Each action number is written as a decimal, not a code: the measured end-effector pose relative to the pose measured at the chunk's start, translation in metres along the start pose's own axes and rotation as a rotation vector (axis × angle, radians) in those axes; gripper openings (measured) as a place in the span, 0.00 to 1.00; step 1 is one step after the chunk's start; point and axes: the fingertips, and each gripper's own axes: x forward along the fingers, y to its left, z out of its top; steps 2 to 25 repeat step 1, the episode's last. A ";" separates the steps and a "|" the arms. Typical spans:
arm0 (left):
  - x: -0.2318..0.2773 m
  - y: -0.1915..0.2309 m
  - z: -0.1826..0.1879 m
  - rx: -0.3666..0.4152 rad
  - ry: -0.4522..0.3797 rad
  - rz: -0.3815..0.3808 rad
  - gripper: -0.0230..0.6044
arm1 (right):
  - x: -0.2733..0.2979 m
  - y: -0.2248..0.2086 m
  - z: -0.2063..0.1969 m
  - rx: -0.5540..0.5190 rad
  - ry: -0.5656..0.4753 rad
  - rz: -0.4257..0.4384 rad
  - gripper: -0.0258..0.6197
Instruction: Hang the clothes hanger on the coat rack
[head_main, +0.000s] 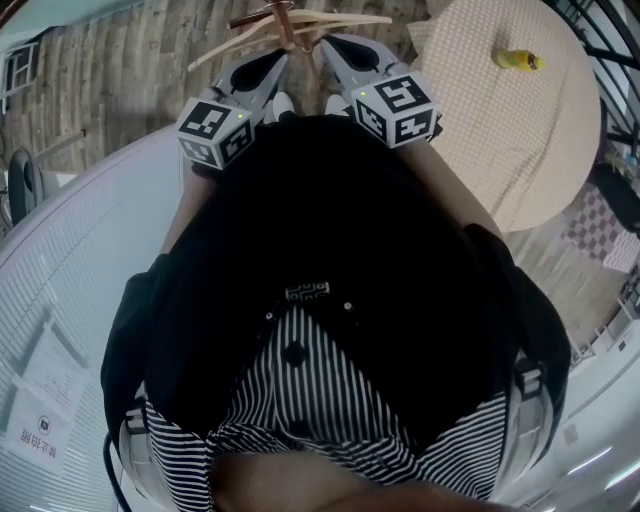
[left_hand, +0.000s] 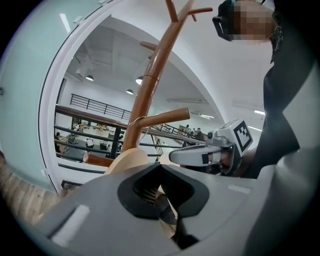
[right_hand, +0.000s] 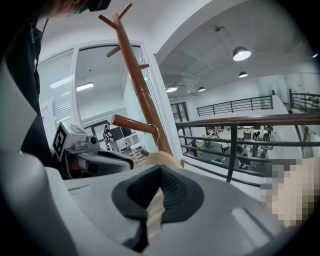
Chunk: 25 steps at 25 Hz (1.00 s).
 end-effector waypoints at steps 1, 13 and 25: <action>0.008 -0.001 -0.001 0.000 0.003 -0.002 0.04 | -0.001 -0.007 -0.002 0.000 0.001 0.002 0.04; 0.008 -0.001 -0.001 0.000 0.003 -0.002 0.04 | -0.001 -0.007 -0.002 0.000 0.001 0.002 0.04; 0.008 -0.001 -0.001 0.000 0.003 -0.002 0.04 | -0.001 -0.007 -0.002 0.000 0.001 0.002 0.04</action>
